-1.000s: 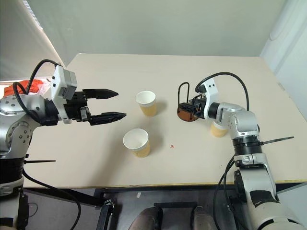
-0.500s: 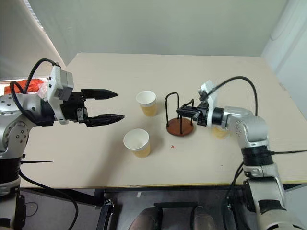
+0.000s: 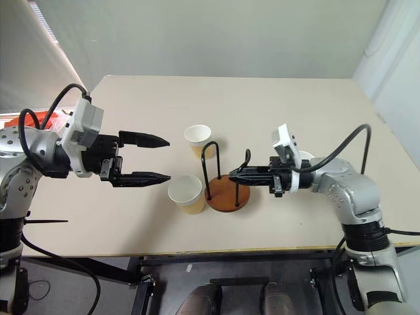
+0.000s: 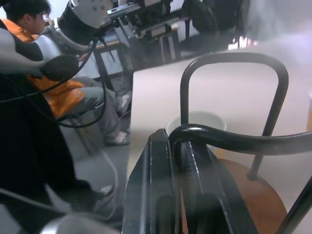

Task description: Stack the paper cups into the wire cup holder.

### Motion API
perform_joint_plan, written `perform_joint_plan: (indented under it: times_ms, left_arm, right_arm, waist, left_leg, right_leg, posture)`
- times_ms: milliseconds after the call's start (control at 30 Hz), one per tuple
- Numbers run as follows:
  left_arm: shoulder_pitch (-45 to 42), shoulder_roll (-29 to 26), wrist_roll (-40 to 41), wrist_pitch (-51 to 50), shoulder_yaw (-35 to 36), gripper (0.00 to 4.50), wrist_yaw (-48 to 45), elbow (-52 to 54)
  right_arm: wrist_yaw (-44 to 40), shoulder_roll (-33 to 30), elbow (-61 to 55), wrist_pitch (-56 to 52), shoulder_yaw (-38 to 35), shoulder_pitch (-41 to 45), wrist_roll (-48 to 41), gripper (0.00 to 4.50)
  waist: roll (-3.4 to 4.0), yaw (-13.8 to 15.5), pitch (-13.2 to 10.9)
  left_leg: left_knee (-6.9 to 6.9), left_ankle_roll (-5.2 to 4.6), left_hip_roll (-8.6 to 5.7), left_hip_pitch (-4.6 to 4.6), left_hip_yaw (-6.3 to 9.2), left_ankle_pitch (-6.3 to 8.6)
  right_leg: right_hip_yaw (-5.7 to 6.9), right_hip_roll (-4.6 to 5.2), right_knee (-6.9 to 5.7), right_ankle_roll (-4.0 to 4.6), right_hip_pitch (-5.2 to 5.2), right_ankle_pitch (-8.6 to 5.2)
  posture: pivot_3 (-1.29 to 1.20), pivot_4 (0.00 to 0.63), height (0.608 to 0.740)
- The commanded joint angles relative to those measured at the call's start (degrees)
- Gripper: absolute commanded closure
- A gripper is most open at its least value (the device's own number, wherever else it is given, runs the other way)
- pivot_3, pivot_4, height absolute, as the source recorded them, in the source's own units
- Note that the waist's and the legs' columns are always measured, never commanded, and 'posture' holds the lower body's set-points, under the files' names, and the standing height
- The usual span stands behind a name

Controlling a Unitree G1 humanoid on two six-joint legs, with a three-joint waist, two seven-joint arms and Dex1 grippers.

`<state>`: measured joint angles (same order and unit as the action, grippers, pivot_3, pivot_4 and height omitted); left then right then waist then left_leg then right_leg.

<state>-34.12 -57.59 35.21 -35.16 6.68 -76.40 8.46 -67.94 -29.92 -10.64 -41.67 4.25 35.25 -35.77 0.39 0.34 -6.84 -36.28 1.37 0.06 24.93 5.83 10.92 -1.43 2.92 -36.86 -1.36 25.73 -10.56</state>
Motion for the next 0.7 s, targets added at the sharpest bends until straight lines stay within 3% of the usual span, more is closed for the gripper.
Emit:
perform_joint_plan:
  times_ms: [33,467,700]
  left_arm:
    - [0.68,-1.73,1.39,-0.3,1.56,0.0,-1.2,2.22]
    - [0.74,-2.32,1.63,-0.34,1.46,0.0,-0.61,2.69]
    - [-0.15,-2.07,1.08,-0.02,0.96,0.0,-0.29,2.28]
  right_arm:
    - [-1.21,-0.86,0.01,3.48,0.65,-0.2,1.0,4.48]
    - [-4.27,-1.4,7.48,10.4,6.14,1.74,7.5,4.48]
    - [-6.83,-4.08,8.74,10.65,9.43,2.99,11.31,2.26]
  waist:
    - [-0.01,-0.01,0.01]
    - [-0.05,0.02,0.03]
    - [-0.06,0.06,0.03]
  left_leg:
    - [0.0,0.0,-0.01,0.01,0.0,0.0]
    - [0.05,0.03,0.0,0.03,-0.01,0.08]
    - [0.05,0.02,-0.01,0.04,-0.01,0.13]
  right_leg:
    - [-0.01,0.01,0.01,0.0,0.0,0.0]
    - [0.0,0.02,0.06,0.01,0.03,0.0]
    - [0.0,0.03,0.08,0.02,0.02,-0.01]
  posture:
    - [0.0,0.15,0.74]
    - [0.0,0.15,0.74]
    - [0.0,0.15,0.74]
